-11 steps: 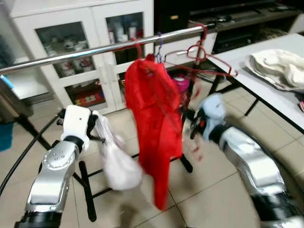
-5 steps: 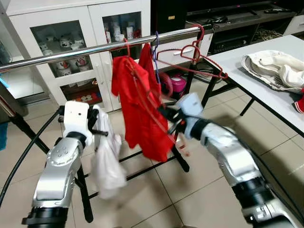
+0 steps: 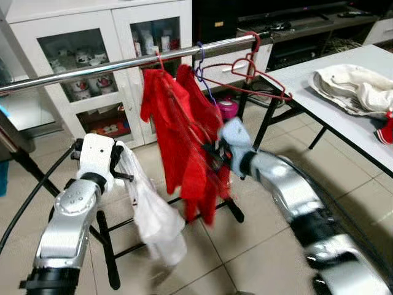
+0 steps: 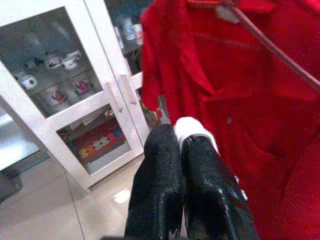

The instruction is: Hang hanger

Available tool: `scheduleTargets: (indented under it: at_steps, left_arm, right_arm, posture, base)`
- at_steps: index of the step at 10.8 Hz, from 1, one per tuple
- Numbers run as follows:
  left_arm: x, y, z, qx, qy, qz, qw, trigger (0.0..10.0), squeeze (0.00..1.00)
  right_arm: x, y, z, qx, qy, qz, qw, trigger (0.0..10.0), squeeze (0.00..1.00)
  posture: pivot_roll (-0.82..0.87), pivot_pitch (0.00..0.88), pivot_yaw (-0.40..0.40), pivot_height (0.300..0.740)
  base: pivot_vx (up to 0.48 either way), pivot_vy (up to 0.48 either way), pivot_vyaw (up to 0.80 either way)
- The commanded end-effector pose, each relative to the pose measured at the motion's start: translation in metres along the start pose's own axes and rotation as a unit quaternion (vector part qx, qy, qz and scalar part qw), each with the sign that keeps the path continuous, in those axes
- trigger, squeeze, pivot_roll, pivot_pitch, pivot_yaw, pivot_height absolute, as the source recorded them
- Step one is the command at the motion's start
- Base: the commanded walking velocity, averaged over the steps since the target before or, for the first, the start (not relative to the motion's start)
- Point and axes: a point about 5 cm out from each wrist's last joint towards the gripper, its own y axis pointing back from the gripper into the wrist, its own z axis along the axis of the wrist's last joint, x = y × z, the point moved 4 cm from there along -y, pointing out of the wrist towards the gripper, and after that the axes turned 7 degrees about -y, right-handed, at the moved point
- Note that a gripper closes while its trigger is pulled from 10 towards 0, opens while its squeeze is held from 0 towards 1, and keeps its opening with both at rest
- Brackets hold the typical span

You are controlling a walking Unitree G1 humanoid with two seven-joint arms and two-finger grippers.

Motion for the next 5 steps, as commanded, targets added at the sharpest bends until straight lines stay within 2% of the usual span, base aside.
scheduleTargets:
  at_steps: [1,2,3,4,5]
  left_arm:
    - [0.008,-0.002,0.009,-0.011,-0.011,0.003,1.000,10.0,0.00]
    - [0.009,-0.003,0.011,-0.013,-0.015,-0.002,1.000,10.0,0.00]
    - [0.009,-0.004,0.013,-0.015,-0.028,-0.020,0.999,10.0,0.00]
    - [0.009,-0.003,0.013,-0.013,-0.030,-0.026,0.999,10.0,0.00]
    - [0.007,-0.003,0.012,-0.010,-0.031,-0.035,0.999,10.0,0.00]
  right_arm:
    - [0.007,-0.003,0.027,-0.033,-0.019,0.036,0.999,10.0,0.00]
    - [0.008,-0.004,0.032,-0.020,-0.012,0.044,0.999,10.0,0.00]
    - [0.013,-0.005,0.035,0.017,0.003,0.086,0.996,10.0,0.00]
    - [0.020,-0.004,0.035,0.027,-0.021,0.119,0.992,10.0,0.00]
    - [0.020,-0.005,0.031,0.044,-0.046,0.127,0.990,10.0,0.00]
  posture:
    - [-0.04,0.000,0.071,0.740]
    - [-0.04,0.000,0.076,0.740]
    - [-0.03,0.000,0.081,0.740]
    - [-0.03,0.000,0.083,0.740]
    - [-0.03,0.000,0.086,0.740]
  base:
    - [0.000,0.000,0.00]
    - [0.000,0.000,0.00]
    - [0.000,0.000,0.00]
    - [0.000,0.000,0.00]
    - [0.000,0.000,0.00]
